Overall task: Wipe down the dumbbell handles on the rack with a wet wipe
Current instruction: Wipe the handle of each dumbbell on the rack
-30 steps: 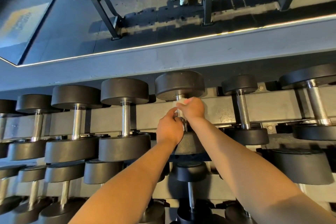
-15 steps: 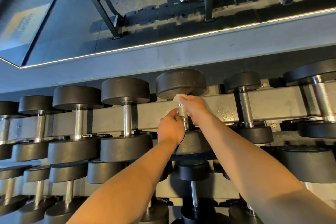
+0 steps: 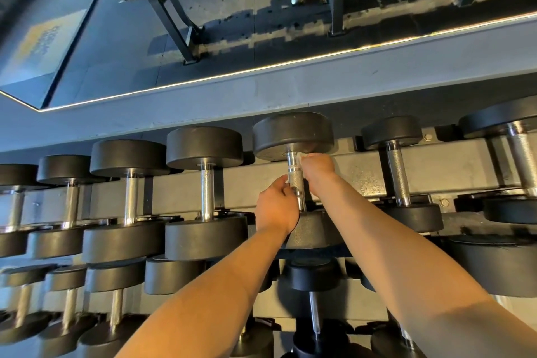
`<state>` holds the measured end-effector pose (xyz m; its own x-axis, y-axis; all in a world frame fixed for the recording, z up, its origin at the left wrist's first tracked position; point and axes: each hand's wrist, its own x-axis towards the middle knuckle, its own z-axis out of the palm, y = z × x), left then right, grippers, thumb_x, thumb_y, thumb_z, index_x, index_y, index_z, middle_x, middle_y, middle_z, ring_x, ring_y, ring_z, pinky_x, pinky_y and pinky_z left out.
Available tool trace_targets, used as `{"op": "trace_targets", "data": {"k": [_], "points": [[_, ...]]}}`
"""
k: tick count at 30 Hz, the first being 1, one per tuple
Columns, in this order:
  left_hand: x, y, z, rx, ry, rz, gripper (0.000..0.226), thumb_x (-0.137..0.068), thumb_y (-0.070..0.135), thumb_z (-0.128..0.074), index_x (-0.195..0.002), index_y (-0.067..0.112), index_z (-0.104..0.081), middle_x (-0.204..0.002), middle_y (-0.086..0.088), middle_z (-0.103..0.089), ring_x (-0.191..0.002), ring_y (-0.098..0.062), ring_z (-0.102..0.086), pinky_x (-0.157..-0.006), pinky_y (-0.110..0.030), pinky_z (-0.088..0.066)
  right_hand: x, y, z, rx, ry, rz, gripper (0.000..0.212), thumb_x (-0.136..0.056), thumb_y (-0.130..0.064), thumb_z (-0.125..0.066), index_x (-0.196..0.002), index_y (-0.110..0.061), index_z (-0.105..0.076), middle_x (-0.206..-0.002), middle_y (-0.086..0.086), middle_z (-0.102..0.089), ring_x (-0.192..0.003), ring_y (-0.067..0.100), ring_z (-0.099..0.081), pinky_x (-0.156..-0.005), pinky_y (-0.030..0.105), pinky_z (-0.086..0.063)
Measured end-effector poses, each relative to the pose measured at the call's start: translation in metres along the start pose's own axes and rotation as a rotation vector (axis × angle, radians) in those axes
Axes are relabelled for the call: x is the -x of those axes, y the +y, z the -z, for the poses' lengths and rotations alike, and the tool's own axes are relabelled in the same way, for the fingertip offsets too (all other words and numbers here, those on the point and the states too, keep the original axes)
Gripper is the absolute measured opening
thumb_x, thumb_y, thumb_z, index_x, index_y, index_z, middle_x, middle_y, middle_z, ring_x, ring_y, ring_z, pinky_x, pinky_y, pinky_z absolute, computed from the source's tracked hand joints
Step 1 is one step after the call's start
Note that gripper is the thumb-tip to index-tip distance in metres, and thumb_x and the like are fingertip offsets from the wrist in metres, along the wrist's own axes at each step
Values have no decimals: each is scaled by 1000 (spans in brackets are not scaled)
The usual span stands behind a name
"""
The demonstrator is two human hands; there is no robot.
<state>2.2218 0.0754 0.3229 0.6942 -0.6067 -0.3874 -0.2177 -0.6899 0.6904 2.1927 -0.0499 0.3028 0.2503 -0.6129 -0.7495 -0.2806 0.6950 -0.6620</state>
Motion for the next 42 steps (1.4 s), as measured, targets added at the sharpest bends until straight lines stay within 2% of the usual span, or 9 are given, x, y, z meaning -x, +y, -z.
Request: {"op": "trace_targets", "data": {"k": [5,9,13,21,27,32,37,39,42], "points": [[-1,-2,-1,-3,0,-33,32,-103,31,-41,-124,40,-63,-90,8,-72,-80,-14,-69,-77,-43,-61,13,7,1,-14,-133,-70,24,-102,-17,-43,-100,-11,-66,-85,9,-66,-73,21,-64,-66,32,-50],[0,-3,0,1,9,-49,29,-104,28,-41,-120,41,-62,-87,7,-71,-78,-14,-68,-74,-42,-61,17,18,13,88,-210,-75,23,-100,-20,-48,-104,-15,-70,-106,11,-72,-97,24,-66,-77,34,-51],[2,0,2,-9,33,-48,32,-106,25,-41,-132,31,-60,-104,12,-66,-86,-5,-60,-81,-29,-53,28,13,23,261,-192,-49,23,-103,-11,-42,-88,-12,-59,-81,4,-55,-69,14,-50,-57,25,-41],[1,2,2,-22,39,-12,39,-105,26,-40,-140,28,-56,-96,9,-67,-88,-12,-66,-86,-40,-58,22,9,9,138,-64,199,7,-99,-18,-59,-103,-14,-64,-89,1,-62,-78,14,-61,-61,19,-45],[5,4,2,16,40,3,39,-104,26,-40,-138,32,-57,-96,5,-71,-82,-16,-68,-78,-44,-60,22,25,9,352,-71,186,33,-91,-30,-72,-114,-7,-70,-96,5,-70,-70,10,-60,-53,21,-41],[7,7,5,10,47,8,41,-104,25,-41,-143,27,-54,-119,0,-70,-99,-18,-67,-89,-43,-58,28,25,13,676,-54,214,25,-97,-36,-62,-105,-12,-59,-93,3,-65,-65,7,-54,-48,22,-35],[5,3,4,20,40,6,41,-104,27,-40,-143,28,-54,-116,1,-71,-96,-16,-67,-89,-43,-58,29,20,17,497,2,220,30,-106,-23,-35,-129,-11,-51,-117,9,-60,-83,14,-54,-63,27,-39],[3,2,4,24,41,2,41,-104,27,-40,-143,27,-54,-115,2,-71,-94,-16,-68,-88,-43,-59,29,15,15,518,-11,261,27,-105,-16,-38,-126,-13,-54,-120,8,-60,-93,17,-53,-71,27,-38],[3,2,3,35,44,-4,40,-104,25,-41,-142,27,-56,-115,2,-72,-94,-16,-68,-87,-43,-59,33,15,17,718,-74,247,26,-103,-13,-44,-126,-10,-55,-115,8,-60,-93,18,-54,-64,26,-38]]}}
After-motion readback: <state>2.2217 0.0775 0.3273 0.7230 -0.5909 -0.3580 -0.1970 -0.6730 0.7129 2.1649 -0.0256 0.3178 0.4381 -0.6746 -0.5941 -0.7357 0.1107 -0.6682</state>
